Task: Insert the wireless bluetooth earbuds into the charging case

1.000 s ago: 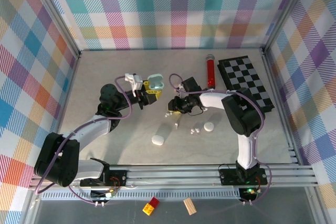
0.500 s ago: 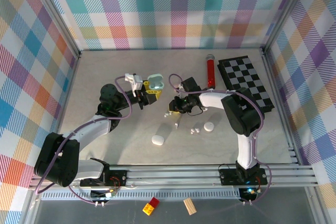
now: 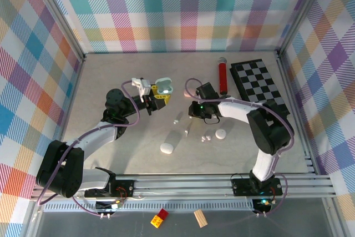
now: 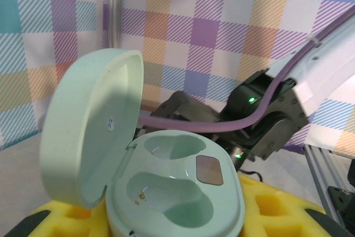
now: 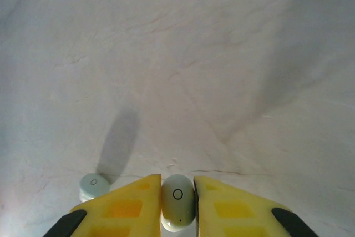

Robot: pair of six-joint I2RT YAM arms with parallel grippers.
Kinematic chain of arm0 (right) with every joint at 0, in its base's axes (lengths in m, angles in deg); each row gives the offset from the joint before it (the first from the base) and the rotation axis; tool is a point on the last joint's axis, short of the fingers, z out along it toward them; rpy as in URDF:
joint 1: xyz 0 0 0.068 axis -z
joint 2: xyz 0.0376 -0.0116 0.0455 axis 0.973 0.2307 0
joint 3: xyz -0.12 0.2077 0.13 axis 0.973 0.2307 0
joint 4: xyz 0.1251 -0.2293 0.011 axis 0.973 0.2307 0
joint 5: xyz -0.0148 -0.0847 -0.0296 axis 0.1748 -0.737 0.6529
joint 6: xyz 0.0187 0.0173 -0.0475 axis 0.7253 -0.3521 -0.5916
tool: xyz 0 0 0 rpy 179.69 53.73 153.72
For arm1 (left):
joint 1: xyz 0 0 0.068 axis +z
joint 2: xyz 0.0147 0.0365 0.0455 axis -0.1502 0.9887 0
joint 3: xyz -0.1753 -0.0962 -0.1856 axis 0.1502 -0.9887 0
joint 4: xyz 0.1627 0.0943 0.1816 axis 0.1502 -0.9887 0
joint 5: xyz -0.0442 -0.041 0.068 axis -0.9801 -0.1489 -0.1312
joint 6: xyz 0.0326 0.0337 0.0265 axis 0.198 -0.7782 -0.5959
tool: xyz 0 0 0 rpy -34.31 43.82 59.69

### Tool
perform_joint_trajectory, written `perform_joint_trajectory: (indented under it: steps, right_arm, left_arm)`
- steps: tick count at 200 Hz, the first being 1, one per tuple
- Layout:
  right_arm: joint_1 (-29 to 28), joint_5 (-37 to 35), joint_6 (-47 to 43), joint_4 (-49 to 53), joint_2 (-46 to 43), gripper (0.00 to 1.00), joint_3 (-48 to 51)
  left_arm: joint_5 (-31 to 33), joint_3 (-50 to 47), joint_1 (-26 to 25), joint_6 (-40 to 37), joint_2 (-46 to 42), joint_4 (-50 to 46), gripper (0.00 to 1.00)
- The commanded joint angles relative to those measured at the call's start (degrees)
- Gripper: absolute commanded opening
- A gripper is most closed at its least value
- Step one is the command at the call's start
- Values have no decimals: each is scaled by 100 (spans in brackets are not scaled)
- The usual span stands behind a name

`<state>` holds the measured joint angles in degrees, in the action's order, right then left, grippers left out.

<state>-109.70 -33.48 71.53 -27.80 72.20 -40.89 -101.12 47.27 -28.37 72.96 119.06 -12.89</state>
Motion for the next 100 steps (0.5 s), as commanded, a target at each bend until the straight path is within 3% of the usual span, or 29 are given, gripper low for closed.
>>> perform_joint_trajectory:
  steps: [1,45,100]
  right_arm:
    - [-27,-1030,307,307,-327,19,181]
    - [-27,-1824,678,566,-522,18,303]
    - [-31,-1679,502,204,-914,17,524]
  left_arm:
    - [136,-70,5,-243,-109,14,27]
    - [347,-79,-57,-375,-74,-23,27]
    - [706,-105,-134,-604,-74,-112,27]
